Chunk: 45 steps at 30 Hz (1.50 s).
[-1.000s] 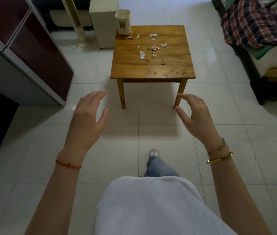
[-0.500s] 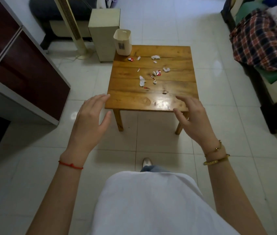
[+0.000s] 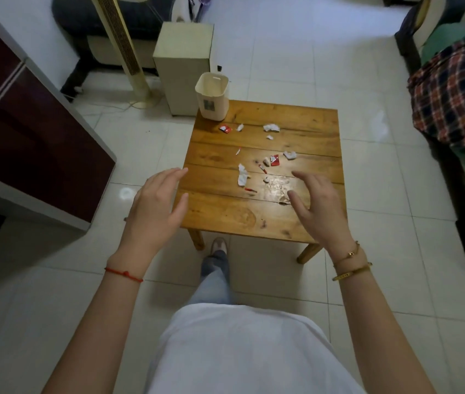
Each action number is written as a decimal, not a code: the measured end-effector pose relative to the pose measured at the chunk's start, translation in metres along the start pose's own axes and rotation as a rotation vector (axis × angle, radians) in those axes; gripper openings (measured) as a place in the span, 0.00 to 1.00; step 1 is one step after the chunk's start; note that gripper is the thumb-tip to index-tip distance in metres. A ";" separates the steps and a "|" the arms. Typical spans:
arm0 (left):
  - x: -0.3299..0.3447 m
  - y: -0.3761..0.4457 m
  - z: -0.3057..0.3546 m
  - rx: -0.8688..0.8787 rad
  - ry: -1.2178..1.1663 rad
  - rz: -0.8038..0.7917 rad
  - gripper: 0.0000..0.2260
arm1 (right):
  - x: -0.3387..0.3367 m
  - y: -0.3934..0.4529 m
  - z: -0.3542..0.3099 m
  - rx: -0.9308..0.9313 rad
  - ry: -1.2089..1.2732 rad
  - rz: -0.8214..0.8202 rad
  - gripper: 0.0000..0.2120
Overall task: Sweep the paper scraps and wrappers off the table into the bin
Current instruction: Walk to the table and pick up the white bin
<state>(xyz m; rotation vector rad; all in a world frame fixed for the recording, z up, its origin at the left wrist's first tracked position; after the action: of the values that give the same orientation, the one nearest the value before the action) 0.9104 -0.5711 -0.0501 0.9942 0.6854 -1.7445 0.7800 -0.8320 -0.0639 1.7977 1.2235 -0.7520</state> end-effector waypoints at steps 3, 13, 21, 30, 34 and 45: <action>0.014 0.050 -0.006 -0.020 -0.011 -0.025 0.21 | 0.022 0.036 0.021 0.034 0.013 -0.036 0.18; 0.038 0.247 -0.013 -0.074 0.002 -0.059 0.20 | 0.074 0.201 0.080 0.113 0.045 -0.059 0.17; 0.092 0.411 -0.025 -0.210 0.003 -0.162 0.21 | 0.116 0.319 0.150 0.181 0.049 -0.083 0.16; 0.217 0.543 -0.076 -0.426 -0.005 -0.215 0.25 | 0.225 0.375 0.250 0.250 0.024 -0.225 0.16; 0.267 0.572 -0.106 -0.622 -0.109 -0.228 0.30 | 0.273 0.392 0.274 0.235 0.043 -0.260 0.17; 0.310 0.640 -0.135 -0.675 -0.267 -0.192 0.30 | 0.338 0.410 0.303 0.188 0.022 -0.274 0.16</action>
<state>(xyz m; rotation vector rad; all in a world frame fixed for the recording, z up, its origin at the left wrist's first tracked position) 1.4900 -0.8420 -0.3895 0.2348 1.1174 -1.5889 1.2730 -1.0242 -0.3703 1.8110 1.4746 -1.0344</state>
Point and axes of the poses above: each hand's wrist, its own y-axis towards the middle knuckle, its own x-axis out of the palm, z = x × y, the point moved 7 cm from there along y, towards the middle knuckle, and after that the axes turned 15 degrees about -x, right-handed, at the moved point
